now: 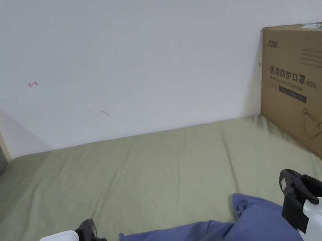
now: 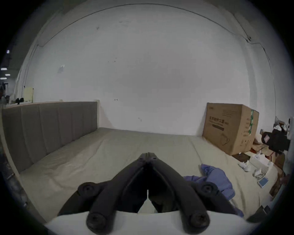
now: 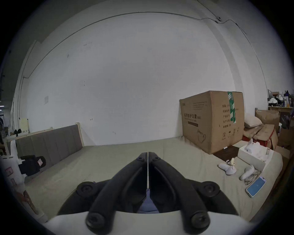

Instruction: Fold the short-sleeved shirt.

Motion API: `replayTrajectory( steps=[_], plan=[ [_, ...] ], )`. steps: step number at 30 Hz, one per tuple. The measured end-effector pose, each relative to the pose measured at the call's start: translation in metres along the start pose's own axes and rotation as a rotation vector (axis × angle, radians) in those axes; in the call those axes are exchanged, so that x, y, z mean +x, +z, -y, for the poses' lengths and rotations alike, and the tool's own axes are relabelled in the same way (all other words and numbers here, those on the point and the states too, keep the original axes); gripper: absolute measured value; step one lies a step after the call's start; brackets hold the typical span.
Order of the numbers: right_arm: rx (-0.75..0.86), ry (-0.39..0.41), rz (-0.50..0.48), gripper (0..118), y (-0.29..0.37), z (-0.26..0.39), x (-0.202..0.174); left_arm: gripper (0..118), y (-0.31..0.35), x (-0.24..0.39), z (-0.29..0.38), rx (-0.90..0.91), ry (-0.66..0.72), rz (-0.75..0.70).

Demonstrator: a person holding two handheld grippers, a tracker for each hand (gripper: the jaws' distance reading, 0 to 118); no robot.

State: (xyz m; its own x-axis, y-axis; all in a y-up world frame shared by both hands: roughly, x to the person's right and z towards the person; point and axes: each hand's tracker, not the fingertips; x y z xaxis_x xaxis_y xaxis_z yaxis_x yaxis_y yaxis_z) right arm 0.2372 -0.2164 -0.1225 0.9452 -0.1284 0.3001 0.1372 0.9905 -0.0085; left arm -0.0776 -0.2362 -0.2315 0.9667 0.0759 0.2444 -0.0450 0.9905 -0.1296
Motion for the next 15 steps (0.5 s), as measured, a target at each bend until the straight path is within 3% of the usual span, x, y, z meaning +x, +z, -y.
replayTrajectory(
  steps=[8, 12, 15],
  plan=[
    [-0.037, -0.021, -0.001, 1, -0.017, 0.007, 0.009, 0, -0.038, -0.004, -0.020, -0.041, 0.037, 0.057],
    [-0.083, 0.003, -0.008, 1, -0.034, 0.015, 0.015, 0, -0.159, -0.018, -0.041, -0.533, 0.103, 0.160],
    [-0.134, -0.001, -0.016, 1, -0.048, 0.026, 0.021, 0, -0.259, -0.029, -0.002, -0.926, 0.188, 0.257]
  ],
)
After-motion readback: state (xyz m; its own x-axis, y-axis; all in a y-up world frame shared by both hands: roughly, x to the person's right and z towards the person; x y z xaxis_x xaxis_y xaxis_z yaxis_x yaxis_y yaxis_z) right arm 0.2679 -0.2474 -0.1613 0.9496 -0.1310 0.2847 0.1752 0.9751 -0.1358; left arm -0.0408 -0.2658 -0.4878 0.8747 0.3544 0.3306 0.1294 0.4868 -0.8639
